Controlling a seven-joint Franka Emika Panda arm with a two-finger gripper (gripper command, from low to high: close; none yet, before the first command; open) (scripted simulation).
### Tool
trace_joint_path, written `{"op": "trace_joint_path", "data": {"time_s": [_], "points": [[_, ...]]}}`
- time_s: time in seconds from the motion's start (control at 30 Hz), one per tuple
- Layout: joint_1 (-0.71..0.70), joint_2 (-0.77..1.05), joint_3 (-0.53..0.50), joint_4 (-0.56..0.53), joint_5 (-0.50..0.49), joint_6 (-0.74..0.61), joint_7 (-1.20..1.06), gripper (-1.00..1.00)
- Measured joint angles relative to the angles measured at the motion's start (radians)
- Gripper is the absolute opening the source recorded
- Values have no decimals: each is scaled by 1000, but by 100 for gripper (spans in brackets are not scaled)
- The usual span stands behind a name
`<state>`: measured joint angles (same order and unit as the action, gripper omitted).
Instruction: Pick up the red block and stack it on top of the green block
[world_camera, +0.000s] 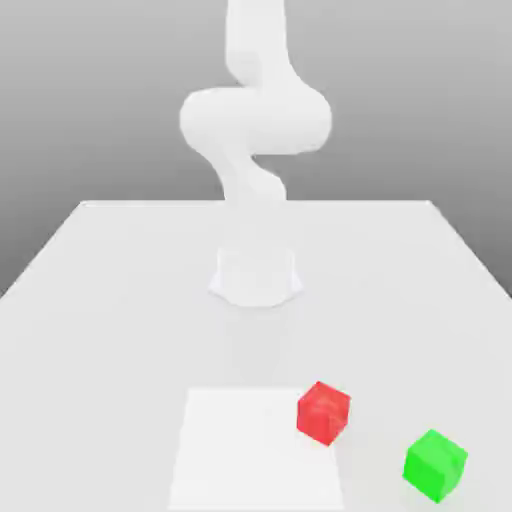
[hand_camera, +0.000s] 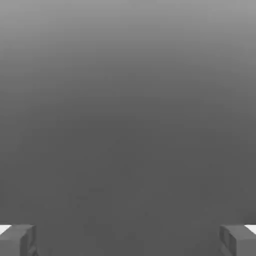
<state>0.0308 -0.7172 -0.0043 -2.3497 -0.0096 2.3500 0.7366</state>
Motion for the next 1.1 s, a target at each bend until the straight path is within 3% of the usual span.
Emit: {"op": "trace_joint_path", "data": {"time_s": [0.63,0.83,0.87,1.1], "points": [[218,704,-17,-402,6,419,-590,0],[214,921,-7,-394,21,598,-627,0],[213,953,-5,-389,22,625,-628,-100],[211,959,-3,-388,20,629,-626,-100]]}}
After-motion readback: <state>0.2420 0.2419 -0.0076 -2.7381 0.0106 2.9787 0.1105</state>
